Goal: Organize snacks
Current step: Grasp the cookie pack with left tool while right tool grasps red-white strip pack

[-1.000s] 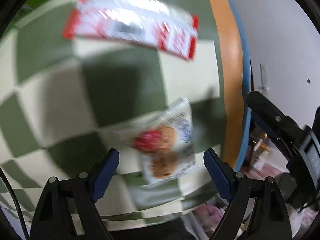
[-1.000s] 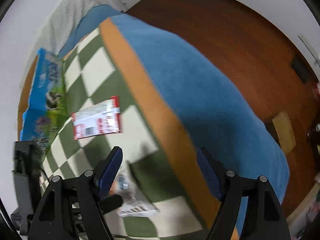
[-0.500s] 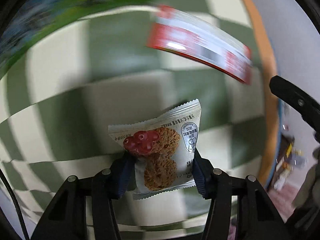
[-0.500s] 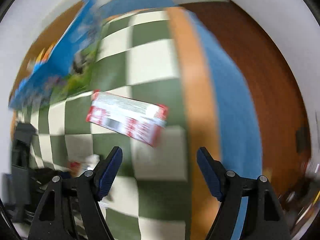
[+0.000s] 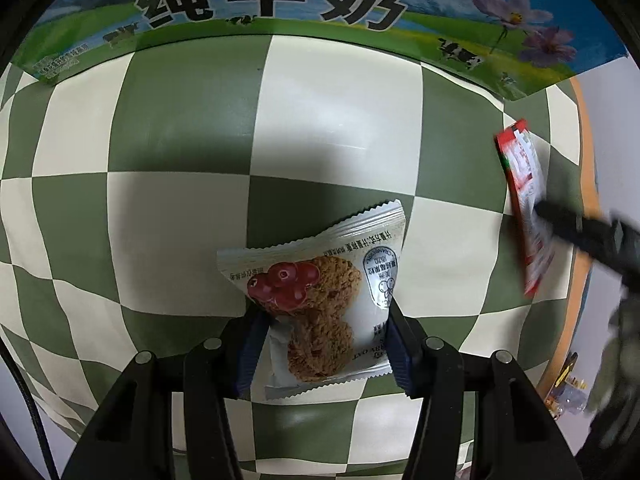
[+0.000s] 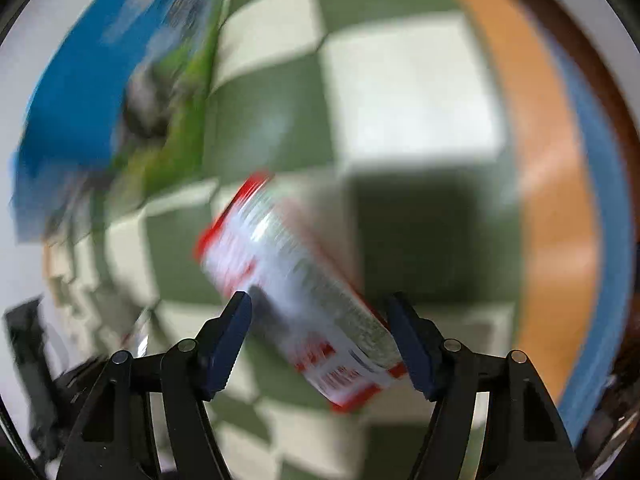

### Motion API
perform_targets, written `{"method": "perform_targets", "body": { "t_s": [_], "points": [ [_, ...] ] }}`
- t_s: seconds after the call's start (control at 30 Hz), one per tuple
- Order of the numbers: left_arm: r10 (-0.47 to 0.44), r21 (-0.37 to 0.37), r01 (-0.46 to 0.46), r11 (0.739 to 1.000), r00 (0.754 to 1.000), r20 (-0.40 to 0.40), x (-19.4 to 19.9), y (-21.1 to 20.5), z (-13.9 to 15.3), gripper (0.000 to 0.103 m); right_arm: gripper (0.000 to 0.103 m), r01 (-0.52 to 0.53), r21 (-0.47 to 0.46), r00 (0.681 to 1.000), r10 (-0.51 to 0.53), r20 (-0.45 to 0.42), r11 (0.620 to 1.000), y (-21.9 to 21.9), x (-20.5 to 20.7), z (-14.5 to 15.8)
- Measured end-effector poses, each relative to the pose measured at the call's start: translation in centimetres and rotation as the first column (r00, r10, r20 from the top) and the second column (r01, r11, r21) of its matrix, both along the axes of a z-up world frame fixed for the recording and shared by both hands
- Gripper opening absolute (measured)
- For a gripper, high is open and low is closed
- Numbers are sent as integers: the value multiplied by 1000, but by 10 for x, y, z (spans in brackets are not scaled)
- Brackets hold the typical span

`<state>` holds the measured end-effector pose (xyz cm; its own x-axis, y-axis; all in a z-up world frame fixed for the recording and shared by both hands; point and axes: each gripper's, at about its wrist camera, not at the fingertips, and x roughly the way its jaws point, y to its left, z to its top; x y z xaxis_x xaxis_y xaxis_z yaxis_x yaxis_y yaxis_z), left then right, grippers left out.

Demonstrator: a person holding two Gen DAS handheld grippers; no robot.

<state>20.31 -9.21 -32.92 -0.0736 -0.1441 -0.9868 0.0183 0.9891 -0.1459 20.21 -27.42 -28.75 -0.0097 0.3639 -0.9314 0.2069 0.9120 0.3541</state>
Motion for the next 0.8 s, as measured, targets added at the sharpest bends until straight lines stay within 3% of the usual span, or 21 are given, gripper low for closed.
{"method": "perform_targets", "body": {
  "t_s": [0.07,0.2,0.33,0.4,0.43,0.5,0.67,0.8],
  "points": [
    [2,-6,-2,1000,1000,-3,1,6,-3,53,73,-14,46,1000,15,-22,999,11,-10,3],
    [18,-22,-18,1000,1000,-15,4,16,-11,53,76,-54,-95,996,61,63,994,25,-8,21],
    [11,-9,-11,1000,1000,-22,7,16,-19,53,75,-99,-207,992,113,57,973,45,7,6],
    [5,0,-5,1000,1000,-10,6,15,-18,53,71,-126,-257,988,145,57,958,54,9,-2],
    [-2,10,2,1000,1000,-2,9,8,-17,53,60,-133,-273,986,155,60,953,58,8,-2],
    [-23,45,22,999,999,28,15,11,-11,51,57,-145,-294,983,171,64,945,68,2,0],
    [-15,68,12,998,999,39,11,27,-10,51,56,-122,-218,991,132,35,968,81,-31,-1],
    [5,23,-5,1000,1000,4,13,36,-22,52,58,-66,-96,998,65,-16,993,89,-50,-6]
  ]
}}
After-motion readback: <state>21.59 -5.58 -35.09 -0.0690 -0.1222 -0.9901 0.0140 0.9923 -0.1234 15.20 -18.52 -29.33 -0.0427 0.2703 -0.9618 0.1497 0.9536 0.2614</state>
